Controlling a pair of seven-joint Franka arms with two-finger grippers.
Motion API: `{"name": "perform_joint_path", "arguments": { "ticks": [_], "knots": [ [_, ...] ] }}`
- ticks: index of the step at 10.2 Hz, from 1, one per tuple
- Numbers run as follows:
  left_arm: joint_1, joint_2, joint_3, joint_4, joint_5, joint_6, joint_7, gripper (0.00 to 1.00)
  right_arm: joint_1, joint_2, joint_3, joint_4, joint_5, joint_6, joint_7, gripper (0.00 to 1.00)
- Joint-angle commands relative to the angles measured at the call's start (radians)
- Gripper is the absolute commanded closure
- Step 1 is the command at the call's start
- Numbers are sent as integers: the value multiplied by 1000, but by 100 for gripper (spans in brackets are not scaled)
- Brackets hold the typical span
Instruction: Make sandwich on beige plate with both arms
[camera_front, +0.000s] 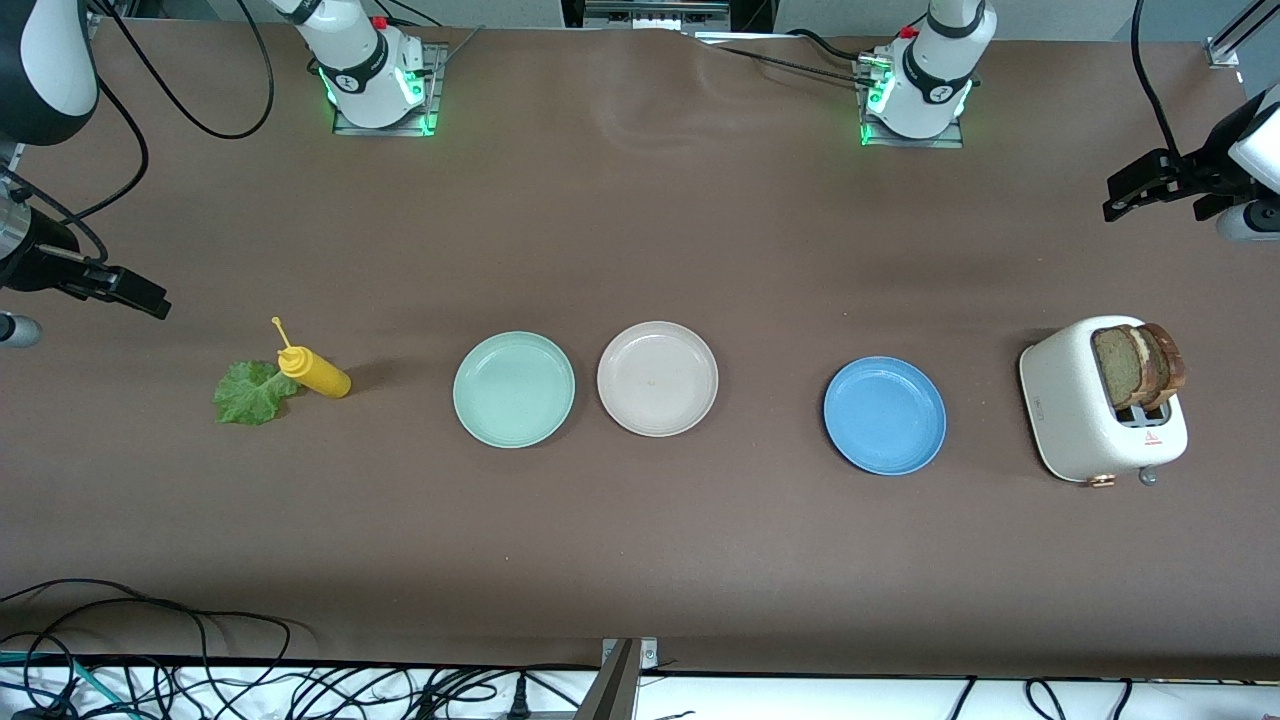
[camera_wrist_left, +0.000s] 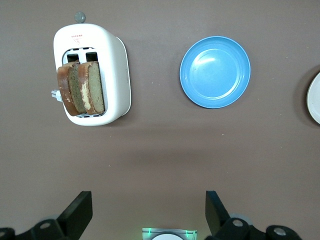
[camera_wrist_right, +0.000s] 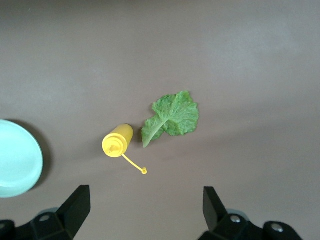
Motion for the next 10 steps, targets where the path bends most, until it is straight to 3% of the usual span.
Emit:
{"name": "perform_joint_path", "arguments": {
  "ticks": [1,10],
  "knots": [
    [-16,-10,8,-6,13,-6,3,0,2,13,4,31,24,-26,52,0],
    [20,-7,16,-6,1,-4,5,0,7,12,6,29,86,-27,129,0]
  ]
}}
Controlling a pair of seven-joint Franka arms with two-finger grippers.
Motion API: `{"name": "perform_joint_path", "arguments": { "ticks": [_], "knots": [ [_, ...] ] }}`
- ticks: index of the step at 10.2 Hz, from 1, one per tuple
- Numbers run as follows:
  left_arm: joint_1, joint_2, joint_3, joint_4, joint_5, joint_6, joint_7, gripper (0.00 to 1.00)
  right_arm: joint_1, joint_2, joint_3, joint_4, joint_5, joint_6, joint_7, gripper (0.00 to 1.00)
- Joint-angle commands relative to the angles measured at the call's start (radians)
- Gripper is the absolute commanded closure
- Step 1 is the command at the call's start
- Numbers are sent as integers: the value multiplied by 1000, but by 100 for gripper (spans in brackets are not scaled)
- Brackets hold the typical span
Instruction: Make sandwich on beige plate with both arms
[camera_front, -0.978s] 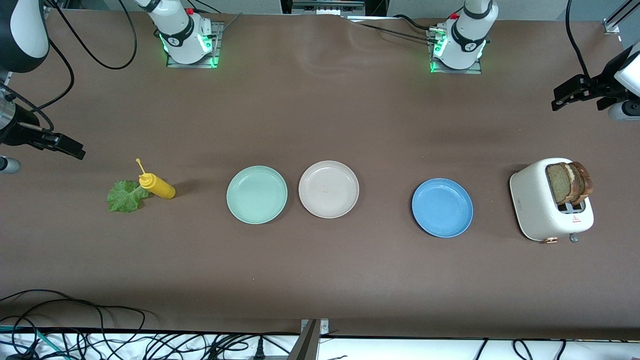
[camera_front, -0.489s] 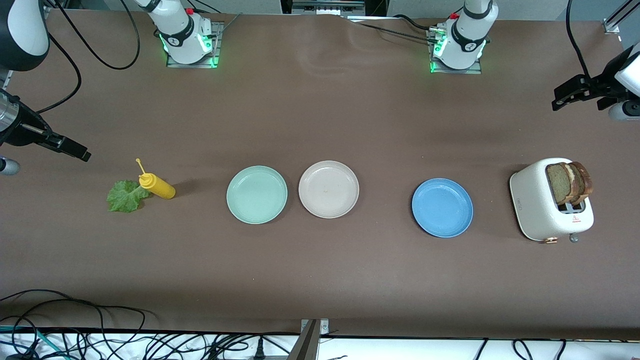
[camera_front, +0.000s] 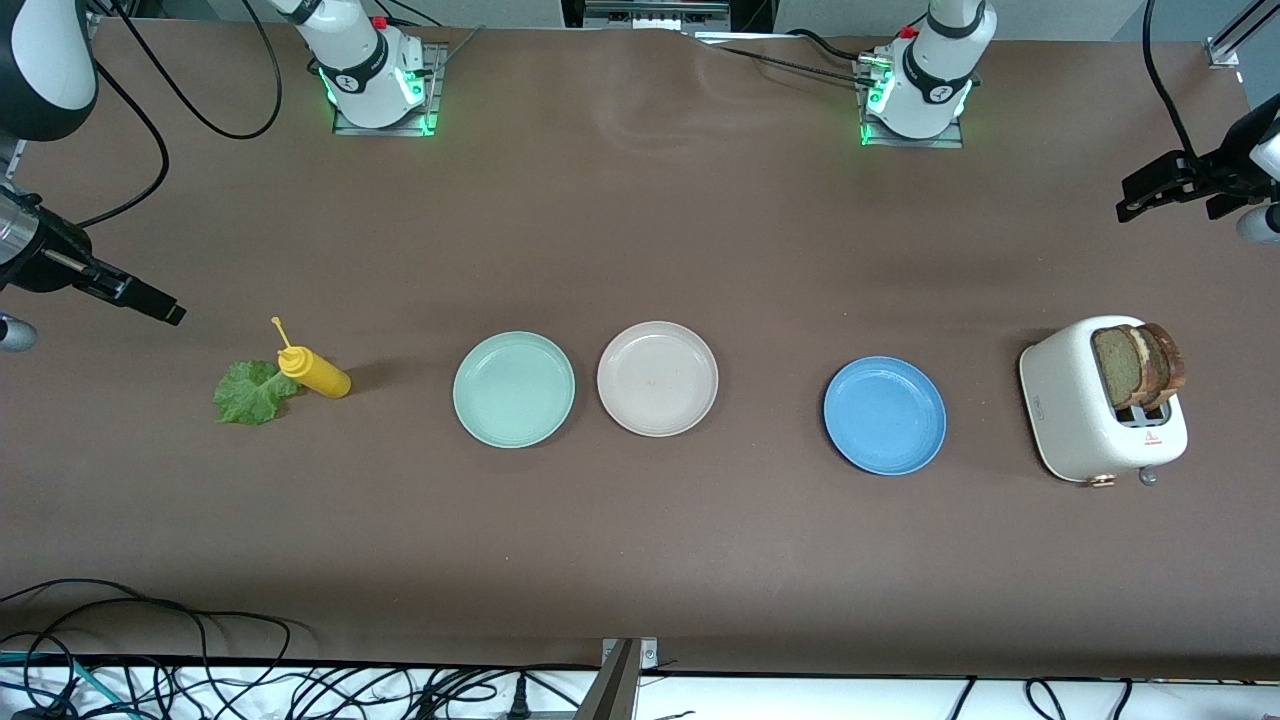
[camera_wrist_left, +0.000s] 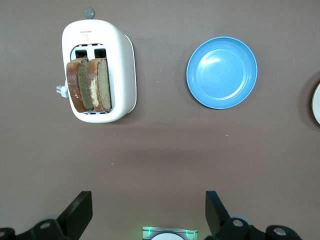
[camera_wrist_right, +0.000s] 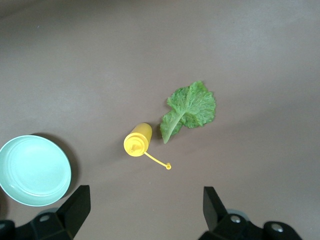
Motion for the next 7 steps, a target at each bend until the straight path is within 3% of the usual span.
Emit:
{"name": "perform_joint_path", "arguments": {
  "ticks": [1,7],
  "knots": [
    [10,-8,-4,-7,-1,-3,4,0,4,12,1,26,15,-26,9,0],
    [21,-6,-4,-7,-1,-3,4,0,31,12,6,22,15,-47,18,0]
  ]
}}
